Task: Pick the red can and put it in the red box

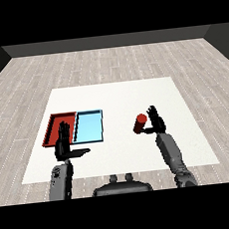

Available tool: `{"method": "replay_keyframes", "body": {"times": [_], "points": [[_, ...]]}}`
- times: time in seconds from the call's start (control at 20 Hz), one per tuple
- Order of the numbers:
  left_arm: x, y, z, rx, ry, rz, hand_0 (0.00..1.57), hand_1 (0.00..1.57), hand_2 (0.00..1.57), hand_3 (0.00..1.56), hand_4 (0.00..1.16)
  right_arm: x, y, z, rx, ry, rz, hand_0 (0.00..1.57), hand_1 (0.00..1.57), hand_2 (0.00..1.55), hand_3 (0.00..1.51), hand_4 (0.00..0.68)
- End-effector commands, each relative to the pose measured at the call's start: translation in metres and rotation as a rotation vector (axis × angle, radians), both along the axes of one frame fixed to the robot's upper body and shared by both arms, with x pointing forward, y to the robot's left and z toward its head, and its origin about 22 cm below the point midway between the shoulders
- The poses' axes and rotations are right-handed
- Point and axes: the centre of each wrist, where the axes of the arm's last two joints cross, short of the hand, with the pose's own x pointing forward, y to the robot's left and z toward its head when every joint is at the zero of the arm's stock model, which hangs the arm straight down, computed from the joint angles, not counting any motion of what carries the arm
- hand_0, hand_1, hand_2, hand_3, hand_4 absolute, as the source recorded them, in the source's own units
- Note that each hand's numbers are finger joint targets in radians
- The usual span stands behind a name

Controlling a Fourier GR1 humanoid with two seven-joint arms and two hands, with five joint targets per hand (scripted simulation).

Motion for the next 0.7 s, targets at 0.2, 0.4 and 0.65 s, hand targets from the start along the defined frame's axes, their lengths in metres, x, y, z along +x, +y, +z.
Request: {"method": "replay_keyframes", "body": {"times": [0.2,0.4,0.65], "points": [[-0.018,0.001,0.001,0.024,0.003,0.017,0.00,0.00,0.00,0.00,0.00,0.020,0.010,0.001,0.019,0.029,0.017,0.00,0.00,0.00,0.00,0.000],[0.004,0.007,-0.004,-0.021,-0.007,0.008,0.00,0.00,0.00,0.00,0.00,-0.004,0.004,-0.014,0.014,0.023,0.024,0.00,0.00,0.00,0.00,0.000],[-0.004,0.011,0.006,0.005,0.008,0.002,0.00,0.00,0.00,0.00,0.00,0.015,0.024,0.005,0.023,0.038,0.028,0.00,0.00,0.00,0.00,0.000]]}}
